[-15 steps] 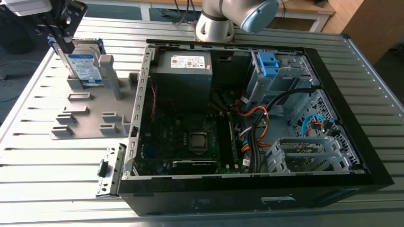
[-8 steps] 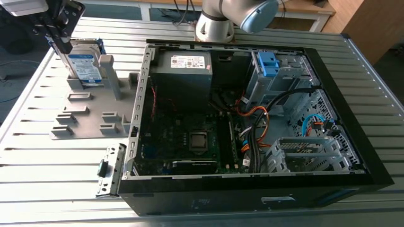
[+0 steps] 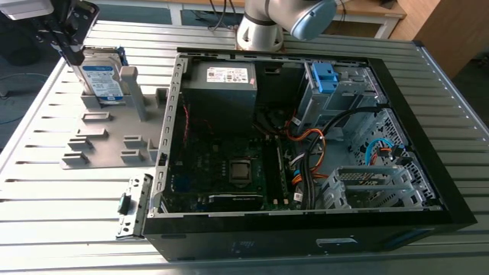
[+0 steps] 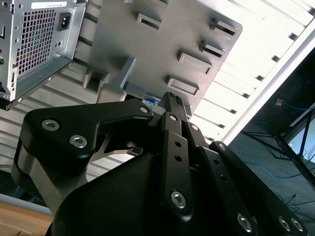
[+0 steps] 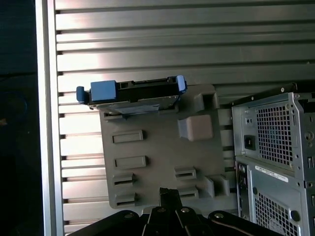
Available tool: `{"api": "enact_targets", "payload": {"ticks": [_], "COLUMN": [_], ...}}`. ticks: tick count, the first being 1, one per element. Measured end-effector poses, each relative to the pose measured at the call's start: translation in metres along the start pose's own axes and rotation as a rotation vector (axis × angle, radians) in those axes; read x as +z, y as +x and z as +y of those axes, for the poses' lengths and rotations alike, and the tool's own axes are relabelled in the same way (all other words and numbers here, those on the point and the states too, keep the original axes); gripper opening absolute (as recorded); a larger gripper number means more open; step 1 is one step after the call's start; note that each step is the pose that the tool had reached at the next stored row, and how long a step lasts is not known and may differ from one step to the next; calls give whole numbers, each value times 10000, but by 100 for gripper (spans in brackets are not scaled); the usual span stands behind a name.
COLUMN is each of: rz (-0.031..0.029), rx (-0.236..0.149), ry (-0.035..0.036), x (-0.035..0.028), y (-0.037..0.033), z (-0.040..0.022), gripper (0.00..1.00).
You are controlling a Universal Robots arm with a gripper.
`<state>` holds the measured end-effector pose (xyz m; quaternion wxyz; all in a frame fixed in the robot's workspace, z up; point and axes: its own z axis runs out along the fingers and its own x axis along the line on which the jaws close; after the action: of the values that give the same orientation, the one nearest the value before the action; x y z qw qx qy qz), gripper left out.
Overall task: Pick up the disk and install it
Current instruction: 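Reach for the disk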
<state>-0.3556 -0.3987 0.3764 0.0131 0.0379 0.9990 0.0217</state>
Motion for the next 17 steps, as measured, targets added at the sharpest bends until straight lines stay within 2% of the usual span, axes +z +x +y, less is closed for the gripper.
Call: {"api": "enact_targets", "payload": {"ticks": [17], "rz": [0], "rx": [0], "ry": [0], "x": [7], "y": [97], "z": [-8], "gripper": [11]}}
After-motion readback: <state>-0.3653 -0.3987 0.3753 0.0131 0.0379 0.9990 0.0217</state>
